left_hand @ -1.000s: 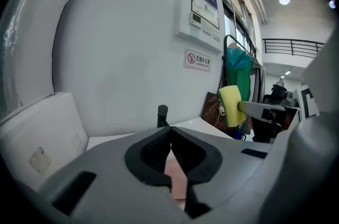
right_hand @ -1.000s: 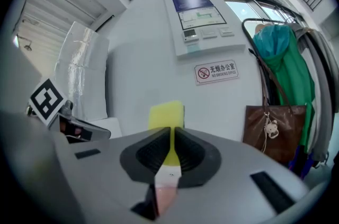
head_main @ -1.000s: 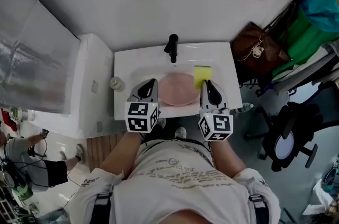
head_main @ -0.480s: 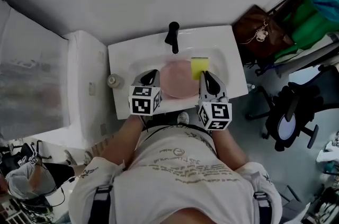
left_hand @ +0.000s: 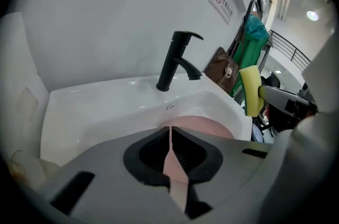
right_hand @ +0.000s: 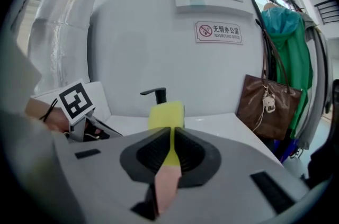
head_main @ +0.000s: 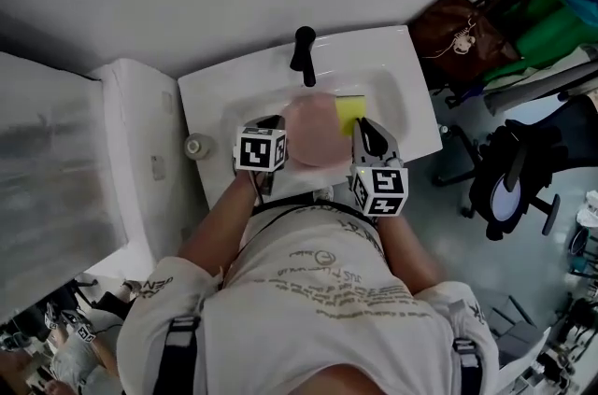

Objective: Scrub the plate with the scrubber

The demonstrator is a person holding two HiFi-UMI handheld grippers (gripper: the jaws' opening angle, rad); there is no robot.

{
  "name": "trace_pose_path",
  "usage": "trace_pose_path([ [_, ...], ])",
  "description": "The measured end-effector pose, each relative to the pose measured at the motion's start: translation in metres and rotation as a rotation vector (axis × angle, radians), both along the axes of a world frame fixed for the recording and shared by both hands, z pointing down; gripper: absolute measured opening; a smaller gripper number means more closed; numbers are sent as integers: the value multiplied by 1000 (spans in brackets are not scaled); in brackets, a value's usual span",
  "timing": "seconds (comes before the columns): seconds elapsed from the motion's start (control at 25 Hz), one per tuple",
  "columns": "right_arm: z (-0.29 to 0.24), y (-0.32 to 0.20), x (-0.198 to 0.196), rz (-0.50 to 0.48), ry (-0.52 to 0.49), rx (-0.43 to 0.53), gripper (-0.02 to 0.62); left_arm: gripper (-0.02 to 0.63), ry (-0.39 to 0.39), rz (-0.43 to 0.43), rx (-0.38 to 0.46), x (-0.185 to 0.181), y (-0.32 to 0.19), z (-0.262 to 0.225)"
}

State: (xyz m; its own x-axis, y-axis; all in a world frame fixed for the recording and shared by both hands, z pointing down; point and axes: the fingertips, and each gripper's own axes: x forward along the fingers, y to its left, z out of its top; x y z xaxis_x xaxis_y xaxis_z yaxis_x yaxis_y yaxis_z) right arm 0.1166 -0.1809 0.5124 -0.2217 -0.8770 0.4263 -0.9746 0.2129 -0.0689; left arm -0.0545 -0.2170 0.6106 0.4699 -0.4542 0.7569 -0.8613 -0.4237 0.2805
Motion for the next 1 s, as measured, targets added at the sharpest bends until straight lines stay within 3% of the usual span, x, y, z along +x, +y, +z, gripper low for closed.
trace_pose_path([
  [0.32,24,-6,8,48,21,-76,38,29,6,21,-193,2,-10,52],
  [0.36,27,-6,9,55,21,-84,38,61,13,17,-222,3,-10,59],
  [0.4,29,-6,10,63,21,-91,38,160,20,16,-253,3,-8,67],
  [0.44,31,-5,11,70,21,-98,38,194,21,18,-282,3,-7,74],
  [0.76,48,-5,21,109,33,-137,38,195,-32,8,-480,-7,3,128],
  [1.0,54,0,26,121,37,-156,38,194,28,-50,-633,-7,19,154],
])
